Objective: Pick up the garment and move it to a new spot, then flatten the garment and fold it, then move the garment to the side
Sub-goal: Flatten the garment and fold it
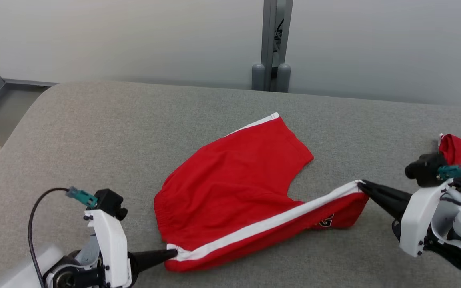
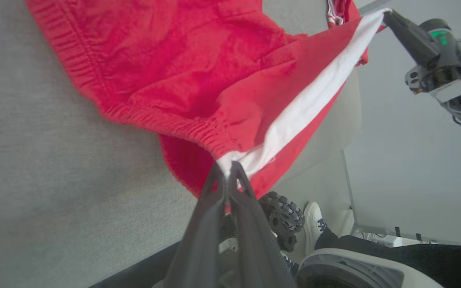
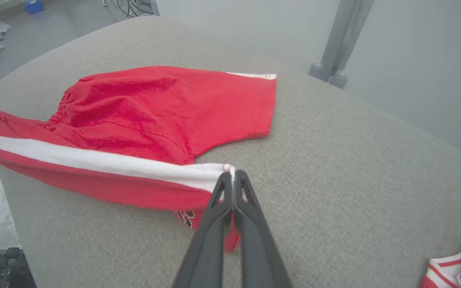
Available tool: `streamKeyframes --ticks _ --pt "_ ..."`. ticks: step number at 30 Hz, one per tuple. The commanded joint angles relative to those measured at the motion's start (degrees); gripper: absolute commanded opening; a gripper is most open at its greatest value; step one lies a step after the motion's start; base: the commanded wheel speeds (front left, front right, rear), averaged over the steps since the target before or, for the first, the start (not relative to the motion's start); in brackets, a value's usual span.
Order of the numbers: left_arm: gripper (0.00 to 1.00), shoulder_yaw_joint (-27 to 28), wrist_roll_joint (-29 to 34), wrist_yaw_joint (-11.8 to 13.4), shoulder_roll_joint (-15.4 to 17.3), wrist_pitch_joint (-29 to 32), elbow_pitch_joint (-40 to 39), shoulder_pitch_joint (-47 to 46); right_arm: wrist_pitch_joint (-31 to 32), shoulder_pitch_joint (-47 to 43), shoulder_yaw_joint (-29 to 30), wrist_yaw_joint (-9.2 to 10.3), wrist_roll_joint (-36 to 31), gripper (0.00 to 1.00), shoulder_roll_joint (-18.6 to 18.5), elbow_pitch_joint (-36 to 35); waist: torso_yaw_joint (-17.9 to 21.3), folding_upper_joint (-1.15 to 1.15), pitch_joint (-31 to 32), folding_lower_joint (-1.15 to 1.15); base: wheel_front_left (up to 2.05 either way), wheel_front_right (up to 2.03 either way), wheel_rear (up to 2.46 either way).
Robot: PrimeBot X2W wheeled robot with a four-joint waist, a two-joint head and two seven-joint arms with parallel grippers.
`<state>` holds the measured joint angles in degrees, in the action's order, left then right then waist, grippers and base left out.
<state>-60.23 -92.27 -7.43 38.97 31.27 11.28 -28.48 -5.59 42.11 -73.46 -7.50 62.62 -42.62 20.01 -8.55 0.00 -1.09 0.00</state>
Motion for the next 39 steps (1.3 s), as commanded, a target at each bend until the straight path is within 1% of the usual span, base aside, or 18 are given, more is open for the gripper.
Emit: streamKeyframes --ticks 1,3,9,14,18,20,21,23,30,39 --pt "0.0 1.6 -2.0 -0.1 -0.1 0.3 -0.3 -1.3 -0.2 1.8 0.0 0.02 0.8 0.0 -0.3 0.6 -1.0 0.0 -1.6 0.0 0.0 0.0 0.0" --pt "0.0 3.3 -3.7 -0.1 -0.4 0.4 -0.4 -2.4 0.1 3.9 0.0 0.02 1.3 0.0 -0.3 0.7 -1.5 0.0 -2.8 0.0 0.0 0.0 0.0" --pt "0.0 6.5 -6.3 -0.1 -1.5 0.0 0.7 -4.9 1.4 8.9 0.0 0.02 1.7 0.0 -0.4 1.5 -2.7 0.0 -6.1 0.0 0.0 0.0 0.0" --pt "0.0 9.0 -6.3 -0.1 -3.7 -1.7 3.3 -7.4 2.7 14.2 0.0 0.02 2.0 0.0 -0.1 2.5 -4.0 0.0 -9.5 0.0 0.0 0.0 0.0" --pt "0.0 11.4 -6.4 -0.1 -6.0 -4.1 5.0 -9.0 3.9 17.9 0.0 0.02 1.6 0.0 0.3 3.4 -5.2 0.0 -12.0 0.0 0.0 0.0 0.0" --pt "0.0 12.6 -5.8 -0.1 -7.3 -5.8 5.7 -9.6 4.7 19.5 -0.1 0.02 1.2 0.0 0.5 3.9 -6.0 0.0 -13.3 0.0 0.0 0.0 0.0" --pt "0.0 13.6 -4.7 -0.1 -8.6 -7.7 6.5 -10.1 5.5 21.1 -0.1 0.02 0.6 0.0 0.9 4.2 -6.7 0.0 -14.3 0.0 0.0 0.0 0.0" --pt "0.0 14.2 -3.3 -0.1 -9.8 -9.7 7.6 -10.6 6.2 22.6 0.0 0.02 0.0 0.0 1.2 4.8 -7.5 0.0 -15.3 0.0 0.0 0.0 0.0" --pt "0.0 14.2 0.3 -0.1 -13.9 -13.2 12.6 -12.5 7.3 27.1 0.0 0.02 -1.9 0.0 2.4 7.8 -10.1 0.0 -17.8 0.0 0.0 0.0 0.0" --pt "0.0 15.9 2.5 -0.1 -18.9 -19.8 15.0 -14.4 8.9 31.0 -0.1 0.02 -5.2 0.0 3.8 12.1 -12.8 0.0 -21.0 0.0 0.0 0.0 0.0"
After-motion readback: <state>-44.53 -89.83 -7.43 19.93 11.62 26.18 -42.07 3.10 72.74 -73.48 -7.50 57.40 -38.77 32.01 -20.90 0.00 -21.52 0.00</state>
